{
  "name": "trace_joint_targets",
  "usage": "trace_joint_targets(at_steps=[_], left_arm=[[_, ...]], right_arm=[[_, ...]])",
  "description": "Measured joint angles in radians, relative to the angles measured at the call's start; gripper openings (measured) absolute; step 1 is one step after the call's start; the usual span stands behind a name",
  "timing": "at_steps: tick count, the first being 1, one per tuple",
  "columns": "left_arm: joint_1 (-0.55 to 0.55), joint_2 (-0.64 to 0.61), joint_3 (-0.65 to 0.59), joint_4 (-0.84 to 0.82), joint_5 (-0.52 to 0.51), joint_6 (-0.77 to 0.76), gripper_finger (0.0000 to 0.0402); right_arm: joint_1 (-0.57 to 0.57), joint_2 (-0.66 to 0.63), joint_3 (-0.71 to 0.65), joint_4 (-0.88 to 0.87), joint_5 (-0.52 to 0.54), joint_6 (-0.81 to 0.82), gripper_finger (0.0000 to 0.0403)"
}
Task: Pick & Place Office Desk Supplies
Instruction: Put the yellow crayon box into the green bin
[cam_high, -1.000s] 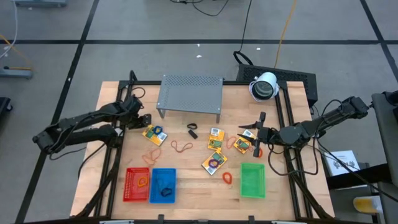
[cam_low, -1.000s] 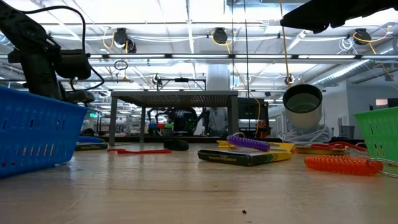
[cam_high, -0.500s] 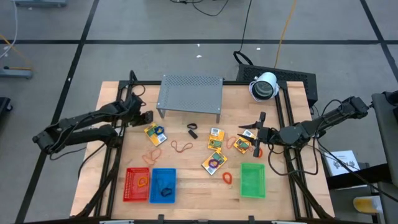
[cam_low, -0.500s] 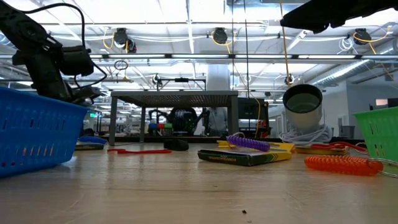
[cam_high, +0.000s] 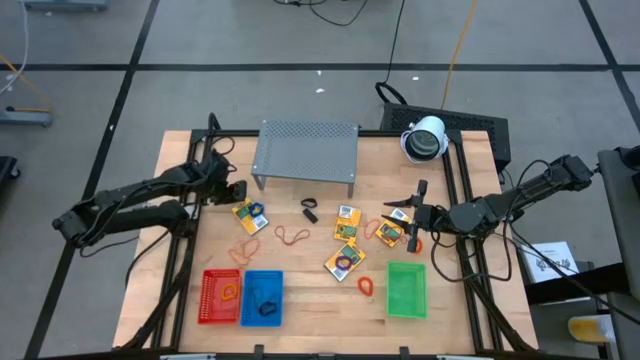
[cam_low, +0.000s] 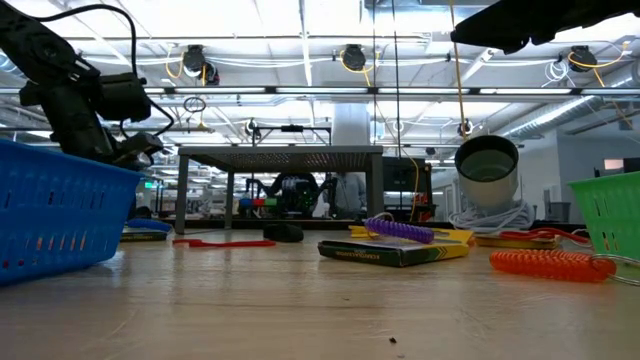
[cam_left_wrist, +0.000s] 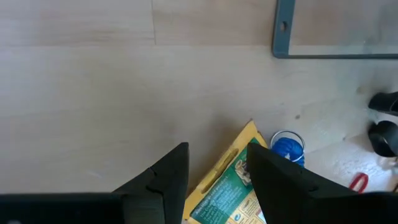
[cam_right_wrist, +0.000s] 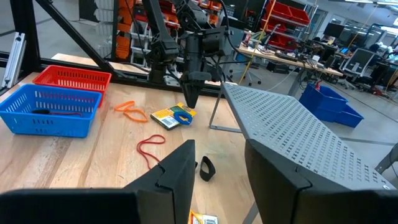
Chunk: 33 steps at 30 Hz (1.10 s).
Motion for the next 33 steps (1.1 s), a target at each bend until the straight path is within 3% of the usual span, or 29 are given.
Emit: trace_joint_targets(at_steps=[7, 20, 24, 29, 33], left_arm=[[-0.009, 0.0, 0.0, -0.009, 0.058, 0.016, 0.017], [-0.076, 0.002, 0.0, -0.166, 0.054, 0.018, 0.0167], [-0.089, 0.002, 0.0, -0.166, 0.052, 0.018, 0.0123], [-0.097, 0.002, 0.0, -0.163, 0.052, 0.017, 0.0019], [-0.098, 0.002, 0.001, -0.162, 0.056, 0.01, 0.001]], right_arm=[[0.0, 0.0, 0.0, 0.0, 0.0, 0.0, 0.013], [0.0, 0.0, 0.0, 0.002, 0.0, 0.003, 0.013], [0.0, 0.0, 0.0, 0.01, 0.0, 0.02, 0.013], [0.0, 0.0, 0.0, 0.009, 0.0, 0.025, 0.013], [0.0, 0.0, 0.0, 0.009, 0.0, 0.025, 0.013]])
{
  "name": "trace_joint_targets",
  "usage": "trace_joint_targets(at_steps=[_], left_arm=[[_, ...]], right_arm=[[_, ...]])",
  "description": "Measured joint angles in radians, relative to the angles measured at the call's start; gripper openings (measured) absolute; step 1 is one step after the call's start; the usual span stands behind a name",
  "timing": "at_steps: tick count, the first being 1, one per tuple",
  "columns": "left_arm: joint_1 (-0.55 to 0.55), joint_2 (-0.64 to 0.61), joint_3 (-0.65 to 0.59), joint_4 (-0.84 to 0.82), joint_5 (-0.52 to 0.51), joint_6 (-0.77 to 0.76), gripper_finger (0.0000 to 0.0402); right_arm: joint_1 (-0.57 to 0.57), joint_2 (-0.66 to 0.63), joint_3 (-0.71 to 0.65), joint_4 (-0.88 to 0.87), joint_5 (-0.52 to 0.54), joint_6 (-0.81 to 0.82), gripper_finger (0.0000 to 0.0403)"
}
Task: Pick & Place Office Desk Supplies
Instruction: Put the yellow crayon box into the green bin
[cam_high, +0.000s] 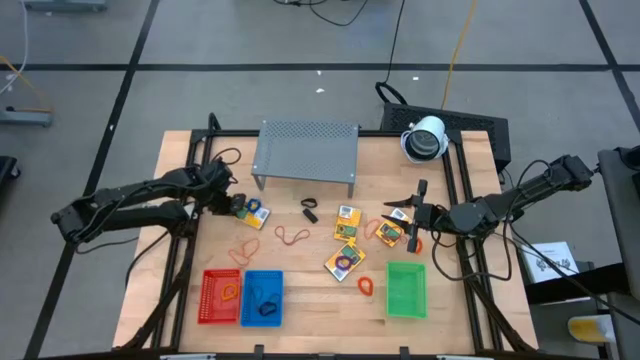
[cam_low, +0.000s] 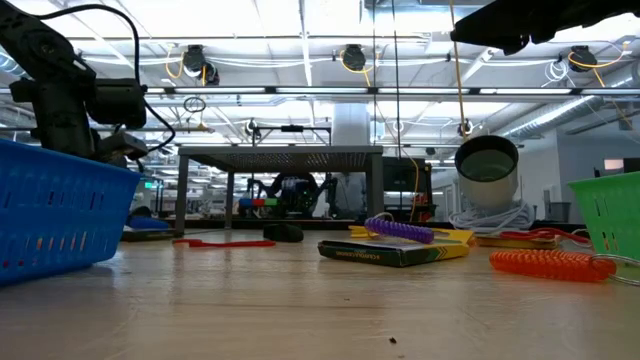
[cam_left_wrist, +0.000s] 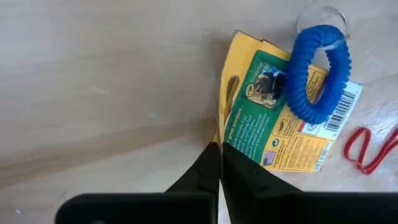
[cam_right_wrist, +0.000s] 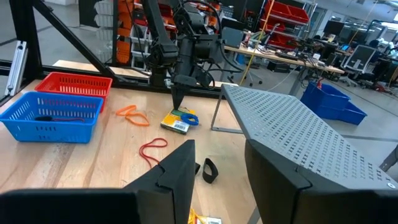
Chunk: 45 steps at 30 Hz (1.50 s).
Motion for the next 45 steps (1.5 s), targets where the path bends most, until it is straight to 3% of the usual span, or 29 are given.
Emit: trace_joint_targets(at_steps=[14, 26, 36, 45], left_arm=[[-0.155, -0.001, 0.0, 0.038, 0.171, -0.111, 0.0003], [-0.328, -0.017, 0.0, 0.356, 0.201, -0.258, 0.0002], [-0.565, -0.016, 0.0, 0.622, 0.068, -0.418, 0.0001], [-0.76, -0.015, 0.0, 0.97, -0.215, -0.381, 0.0001]], right_arm=[[0.0, 0.0, 0.0, -0.001, 0.0, 0.012, 0.013], [0.0, 0.0, 0.0, -0.054, 0.0, 0.08, 0.013], [0.0, 0.0, 0.0, -0.069, 0.0, 0.105, 0.013], [0.001, 0.0, 0.0, -0.069, 0.0, 0.135, 0.013]])
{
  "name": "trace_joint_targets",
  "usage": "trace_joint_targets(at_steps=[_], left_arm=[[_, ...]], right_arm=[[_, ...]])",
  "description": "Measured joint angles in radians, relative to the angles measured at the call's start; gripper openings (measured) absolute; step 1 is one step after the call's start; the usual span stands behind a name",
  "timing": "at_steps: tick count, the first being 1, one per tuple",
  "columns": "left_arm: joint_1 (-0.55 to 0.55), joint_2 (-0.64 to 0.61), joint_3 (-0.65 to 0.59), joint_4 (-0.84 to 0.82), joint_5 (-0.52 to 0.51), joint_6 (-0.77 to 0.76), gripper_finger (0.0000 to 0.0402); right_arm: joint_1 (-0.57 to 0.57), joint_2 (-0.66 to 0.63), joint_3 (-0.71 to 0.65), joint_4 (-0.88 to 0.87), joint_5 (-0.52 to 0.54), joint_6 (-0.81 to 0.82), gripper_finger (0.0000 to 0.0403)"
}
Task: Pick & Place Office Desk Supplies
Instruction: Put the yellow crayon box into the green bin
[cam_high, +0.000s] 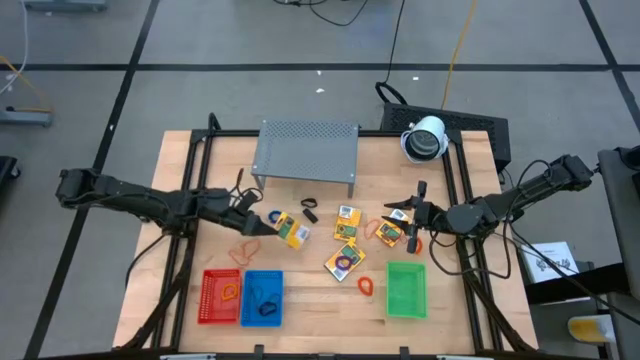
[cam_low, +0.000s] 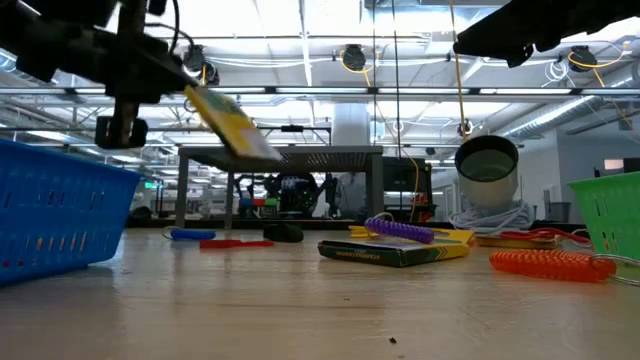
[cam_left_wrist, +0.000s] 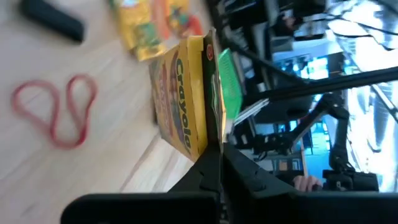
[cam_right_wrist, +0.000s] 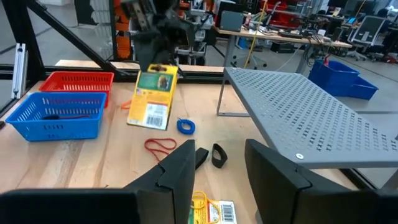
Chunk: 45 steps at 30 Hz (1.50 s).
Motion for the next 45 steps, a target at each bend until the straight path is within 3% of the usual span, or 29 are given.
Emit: trace_joint_targets(at_steps=[4, 7, 11, 16, 24, 29, 35, 45], left_arm=[[-0.068, 0.02, 0.0, 0.06, -0.119, 0.062, 0.0001], [-0.113, 0.059, 0.0, 0.124, -0.213, 0.122, 0.0001], [-0.154, 0.153, 0.0, 0.337, -0.316, 0.268, 0.0], [-0.165, 0.294, 0.041, 0.555, -0.376, 0.462, 0.0], [-0.165, 0.451, 0.269, 0.564, -0.376, 0.752, 0.0001], [-0.173, 0.483, 0.365, 0.561, -0.309, 0.911, 0.0001], [-0.186, 0.483, 0.386, 0.585, -0.227, 0.976, 0.0001], [-0.197, 0.482, 0.386, 0.598, -0.207, 0.992, 0.0002]], right_arm=[[0.0, 0.0, 0.0, 0.037, -0.004, 0.05, 0.013], [-0.001, 0.008, 0.0, 0.081, -0.09, 0.091, 0.013], [-0.001, 0.052, 0.001, 0.159, -0.203, 0.162, 0.013], [-0.008, 0.169, 0.001, 0.293, -0.213, 0.204, 0.0131], [-0.064, 0.322, 0.001, 0.553, -0.216, 0.232, 0.0172], [-0.109, 0.337, 0.001, 0.704, -0.36, 0.277, 0.0201], [-0.155, 0.337, 0.001, 0.794, -0.491, 0.339, 0.022], [-0.166, 0.337, 0.001, 0.81, -0.498, 0.347, 0.0218]])
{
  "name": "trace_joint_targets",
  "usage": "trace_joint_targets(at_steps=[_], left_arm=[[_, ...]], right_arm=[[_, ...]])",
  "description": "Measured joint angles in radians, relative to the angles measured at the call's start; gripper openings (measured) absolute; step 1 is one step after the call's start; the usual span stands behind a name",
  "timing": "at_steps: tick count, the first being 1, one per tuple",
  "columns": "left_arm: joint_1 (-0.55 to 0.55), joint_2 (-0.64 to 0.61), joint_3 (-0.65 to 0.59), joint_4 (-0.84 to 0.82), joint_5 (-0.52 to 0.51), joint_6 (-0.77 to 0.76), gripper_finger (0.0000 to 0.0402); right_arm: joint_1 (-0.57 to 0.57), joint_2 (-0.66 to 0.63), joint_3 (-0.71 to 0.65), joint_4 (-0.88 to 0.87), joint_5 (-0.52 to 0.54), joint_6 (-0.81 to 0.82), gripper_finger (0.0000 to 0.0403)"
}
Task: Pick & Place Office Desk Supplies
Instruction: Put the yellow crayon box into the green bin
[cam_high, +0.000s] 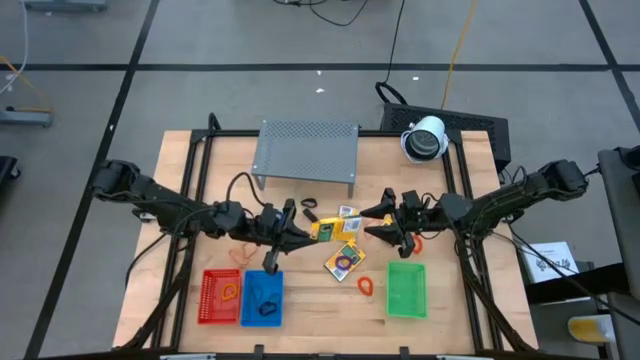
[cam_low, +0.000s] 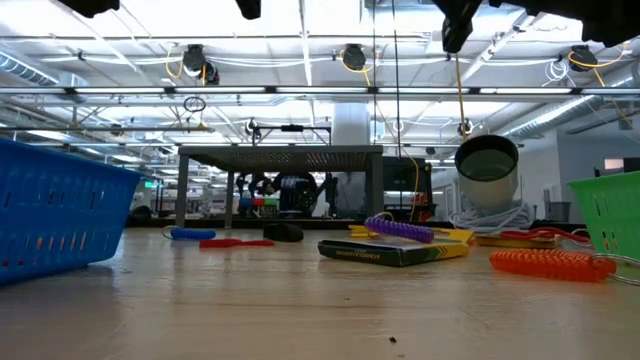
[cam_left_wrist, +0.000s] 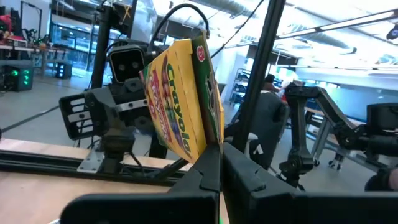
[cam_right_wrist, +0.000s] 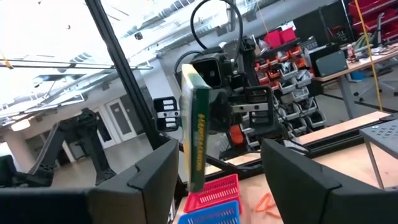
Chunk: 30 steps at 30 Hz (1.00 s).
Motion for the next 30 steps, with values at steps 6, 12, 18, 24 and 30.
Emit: trace_joint_targets(at_steps=[6, 12, 18, 24, 30], left_arm=[[0.007, 0.0, 0.0, 0.0, -0.002, 0.007, 0.0003], [0.013, 0.0, 0.0, 0.0, -0.001, 0.007, 0.0006], [0.013, 0.0, 0.0, -0.001, -0.001, 0.007, 0.0004], [0.013, 0.0, -0.001, -0.008, -0.001, -0.001, 0.0003], [0.013, -0.001, -0.001, -0.012, -0.001, -0.001, 0.0004]], right_arm=[[0.0, 0.0, 0.0, 0.014, 0.0, 0.009, 0.0221], [0.0, 0.034, 0.0, 0.058, 0.0, 0.008, 0.0217], [0.0, 0.097, 0.0, 0.157, 0.0, 0.009, 0.0216], [0.0, 0.146, 0.0, 0.26, 0.0, 0.009, 0.0213], [0.0, 0.198, 0.047, 0.261, -0.004, 0.014, 0.0208]])
